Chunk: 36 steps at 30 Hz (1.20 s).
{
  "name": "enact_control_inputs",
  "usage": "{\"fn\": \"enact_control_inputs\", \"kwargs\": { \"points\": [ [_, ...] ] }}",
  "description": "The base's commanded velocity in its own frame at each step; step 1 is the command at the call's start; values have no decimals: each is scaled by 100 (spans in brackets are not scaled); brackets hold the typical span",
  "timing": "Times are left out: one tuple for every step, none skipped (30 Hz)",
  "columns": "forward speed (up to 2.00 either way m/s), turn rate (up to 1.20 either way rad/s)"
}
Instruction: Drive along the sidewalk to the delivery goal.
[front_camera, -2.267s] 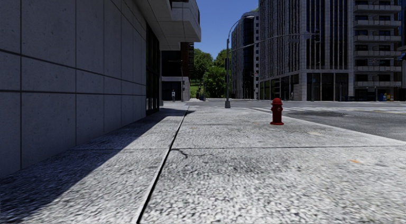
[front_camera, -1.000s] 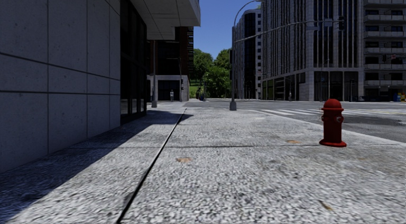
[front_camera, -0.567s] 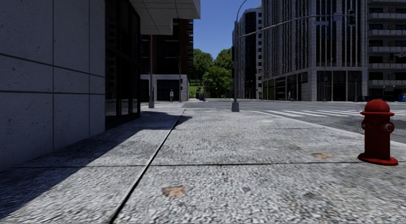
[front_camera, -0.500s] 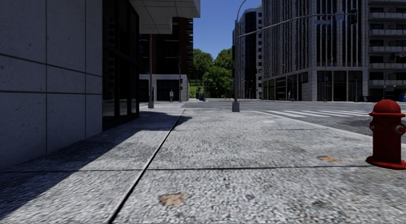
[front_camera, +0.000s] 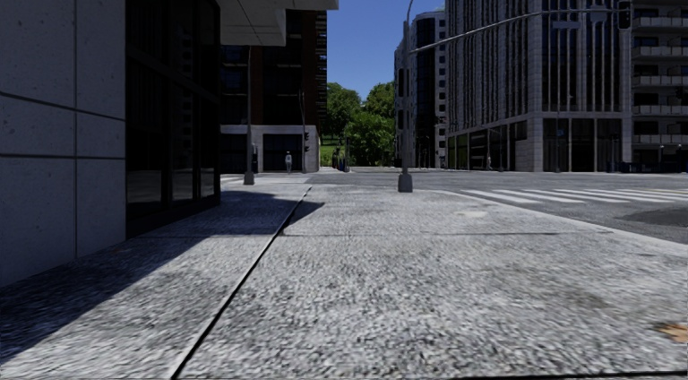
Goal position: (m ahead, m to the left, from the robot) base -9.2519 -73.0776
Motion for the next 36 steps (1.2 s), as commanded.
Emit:
{"fn": "enact_control_inputs", "kwargs": {
  "points": [
    [200,0],
    [200,0],
    [200,0],
    [200,0],
    [200,0],
    [200,0],
    [200,0],
    [200,0],
    [200,0],
    [200,0],
    [200,0],
    [200,0],
    [200,0],
    [200,0],
    [200,0],
    [200,0],
    [200,0],
    [200,0],
    [200,0],
    [200,0],
    [200,0],
    [200,0],
    [200,0],
    [200,0],
    [200,0],
    [200,0],
    [200,0],
    [200,0],
    [200,0],
    [200,0],
    [200,0],
    [200,0],
    [200,0],
    [200,0],
    [200,0],
    [200,0]
  ]
}}
